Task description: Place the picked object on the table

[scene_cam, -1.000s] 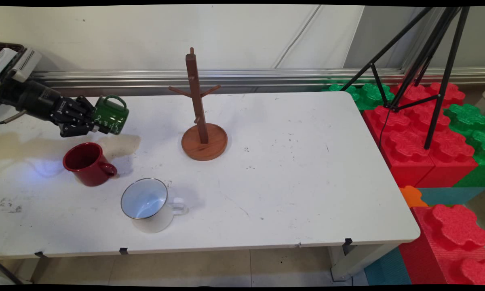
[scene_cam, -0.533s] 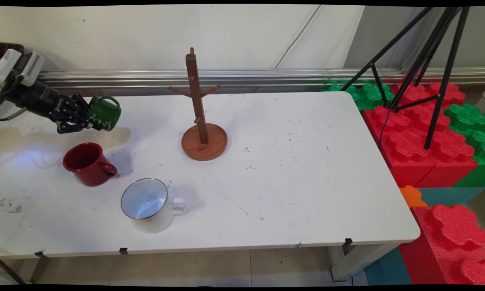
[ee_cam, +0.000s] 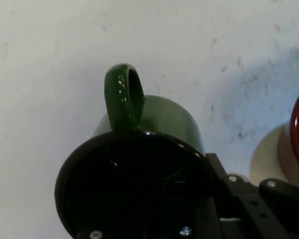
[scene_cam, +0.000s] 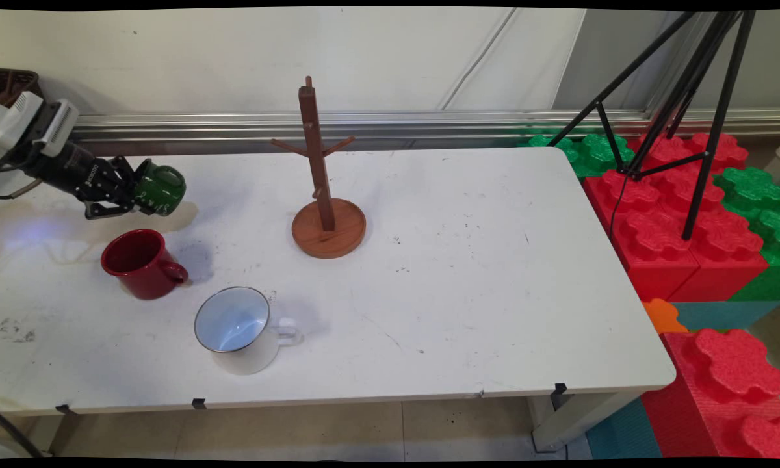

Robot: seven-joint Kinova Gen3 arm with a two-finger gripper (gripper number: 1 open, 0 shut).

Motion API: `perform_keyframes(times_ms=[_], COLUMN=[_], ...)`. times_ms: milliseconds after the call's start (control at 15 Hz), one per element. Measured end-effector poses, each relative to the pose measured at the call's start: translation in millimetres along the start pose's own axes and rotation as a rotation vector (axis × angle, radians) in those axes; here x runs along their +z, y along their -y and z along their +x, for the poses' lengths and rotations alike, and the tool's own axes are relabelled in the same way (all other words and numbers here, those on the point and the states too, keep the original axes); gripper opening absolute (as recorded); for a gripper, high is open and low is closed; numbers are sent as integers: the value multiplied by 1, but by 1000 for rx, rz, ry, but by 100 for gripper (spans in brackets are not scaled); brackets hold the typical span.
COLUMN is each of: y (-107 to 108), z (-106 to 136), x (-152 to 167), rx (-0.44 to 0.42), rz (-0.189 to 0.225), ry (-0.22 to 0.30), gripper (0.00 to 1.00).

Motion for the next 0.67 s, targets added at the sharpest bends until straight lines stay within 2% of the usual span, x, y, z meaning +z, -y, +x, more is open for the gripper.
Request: perform_keyframes(times_ms=[667], y=[0], z=[-12], x=[9], rx=[131], rz=[-22], ry=[96], gripper=[0])
